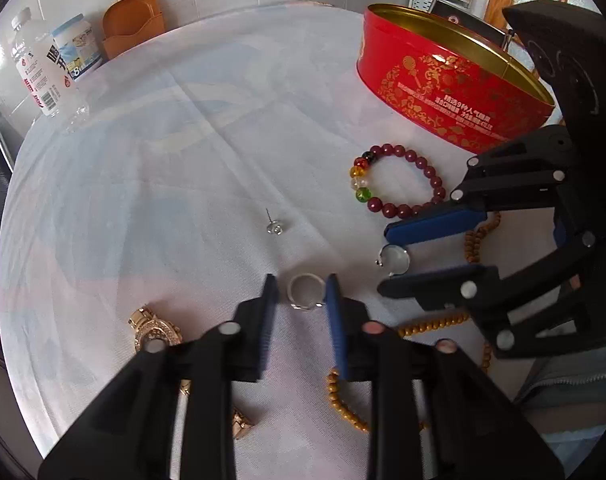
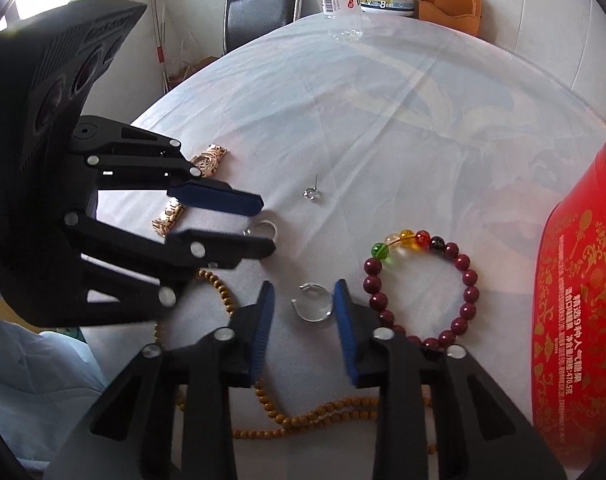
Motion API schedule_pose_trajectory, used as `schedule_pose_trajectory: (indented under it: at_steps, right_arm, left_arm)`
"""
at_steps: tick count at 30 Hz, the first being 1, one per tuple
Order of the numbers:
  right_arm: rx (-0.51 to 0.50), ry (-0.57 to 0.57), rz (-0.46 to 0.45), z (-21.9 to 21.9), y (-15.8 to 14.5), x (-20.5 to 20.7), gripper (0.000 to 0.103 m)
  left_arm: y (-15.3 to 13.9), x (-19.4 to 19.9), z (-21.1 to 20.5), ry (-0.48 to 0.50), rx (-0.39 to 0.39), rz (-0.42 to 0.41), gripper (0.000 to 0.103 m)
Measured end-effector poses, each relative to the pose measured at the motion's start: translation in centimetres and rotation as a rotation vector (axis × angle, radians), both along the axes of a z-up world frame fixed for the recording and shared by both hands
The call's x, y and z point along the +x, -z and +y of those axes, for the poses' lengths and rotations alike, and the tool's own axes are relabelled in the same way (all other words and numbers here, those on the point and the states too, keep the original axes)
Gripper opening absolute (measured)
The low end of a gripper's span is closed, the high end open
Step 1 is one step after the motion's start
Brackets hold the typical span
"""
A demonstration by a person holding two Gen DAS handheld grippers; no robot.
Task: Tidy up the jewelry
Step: 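Grasp a silver ring with left gripper while right gripper grasps another ring, then carry both held silver rings over the red tin and lower them inside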
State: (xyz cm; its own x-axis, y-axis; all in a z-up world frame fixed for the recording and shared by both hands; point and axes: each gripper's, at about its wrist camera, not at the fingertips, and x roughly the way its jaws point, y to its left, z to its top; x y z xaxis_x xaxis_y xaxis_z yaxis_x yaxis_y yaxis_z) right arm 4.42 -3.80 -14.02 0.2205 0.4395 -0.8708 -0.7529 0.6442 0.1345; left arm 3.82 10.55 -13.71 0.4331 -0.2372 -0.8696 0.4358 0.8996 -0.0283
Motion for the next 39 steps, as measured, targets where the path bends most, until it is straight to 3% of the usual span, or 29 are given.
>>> schedule_pose_trajectory:
  at_steps: [6, 15, 19, 28, 39]
  right_arm:
    - [0.013, 0.012, 0.013, -0.5, -0.3, 0.0, 0.023]
    - [0.08, 0.028, -0.047, -2.3, -4.9, -0.3, 0.023]
    - [0.127, 0.049, -0.104, -4.8, -8.4, 0.0, 0.023]
    - [0.205, 0.149, -0.241, -15.8, -15.6, 1.8, 0.023]
    - [0.197, 0.156, -0.242, -28.8, -16.6, 5.1, 0.023]
  left_arm:
    - [-0.6, -0.3, 0.5, -0.017, -0.014, 0.0, 0.019]
    - [-4.9, -0.3, -0.7, -0.046, -0.021, -0.079, 0.02]
    - [-8.0, 0.0, -2.3, -0.066, -0.078, -0.124, 0.019]
    - [-14.8, 2.9, -10.0, -0.089, -0.151, -0.231, 0.019]
    - [-15.6, 5.0, -23.7, -0.1, -0.135, -0.23, 0.02]
